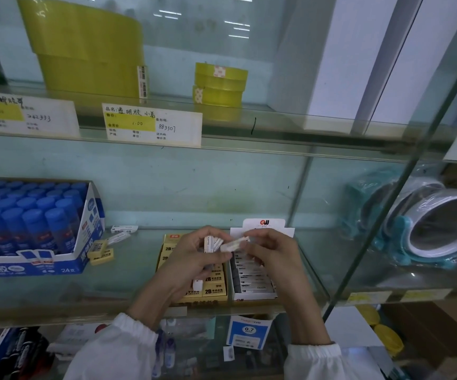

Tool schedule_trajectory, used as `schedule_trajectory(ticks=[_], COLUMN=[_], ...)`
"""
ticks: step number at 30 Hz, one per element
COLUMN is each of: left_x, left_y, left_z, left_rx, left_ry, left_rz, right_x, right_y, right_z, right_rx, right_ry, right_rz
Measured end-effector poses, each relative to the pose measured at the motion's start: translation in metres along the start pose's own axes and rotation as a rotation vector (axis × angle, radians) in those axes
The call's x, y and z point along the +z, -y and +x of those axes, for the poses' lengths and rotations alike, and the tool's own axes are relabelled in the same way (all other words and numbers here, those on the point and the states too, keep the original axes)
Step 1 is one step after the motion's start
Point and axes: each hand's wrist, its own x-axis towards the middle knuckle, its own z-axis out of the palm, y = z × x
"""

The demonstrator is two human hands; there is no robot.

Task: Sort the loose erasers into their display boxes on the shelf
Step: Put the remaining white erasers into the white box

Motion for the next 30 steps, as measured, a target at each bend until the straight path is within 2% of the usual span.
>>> schedule_trajectory(ticks=[3,6,9,15,20,24,28,30], left_x=[-0.001,-0.002,-0.003,-0.002,0.000,-0.001,-0.004,-0.003], left_y=[-0.001,0.000,0.003,0.002,-0.002,-0.002,0.000,0.000], left_z=[0.003,0.004,0.007,0.004,0.000,0.000,0.002,0.003], left_rx=[-0.027,-0.042,-0.033,-0.025,0.005,0.010,0.009,0.016], left_ry=[-0.038,-0.027,-0.042,-0.082,-0.127,-0.108,-0.105,-0.101], left_rz=[-0.100,-0.255,-0.284,-0.138,-0.121,-0.092,-0.086,-0.083], right_x=[-0.010,-0.021,-0.022,-0.007,-0.011,-0.014,-0.011,-0.010], right_y=[0.000,-0.006,-0.008,-0.004,0.001,-0.001,-0.006,-0.012], right_z=[0.001,0.005,0.001,0.003,-0.001,-0.003,-0.001,0.001], right_rx=[0.003,0.026,0.030,-0.138,-0.167,-0.152,-0.187,-0.143], right_ry=[-0.142,-0.189,-0.134,0.039,-0.023,-0.158,-0.146,-0.140], right_rz=[-0.040,-0.347,-0.613,-0.864,-0.812,-0.552,-0.538,-0.523])
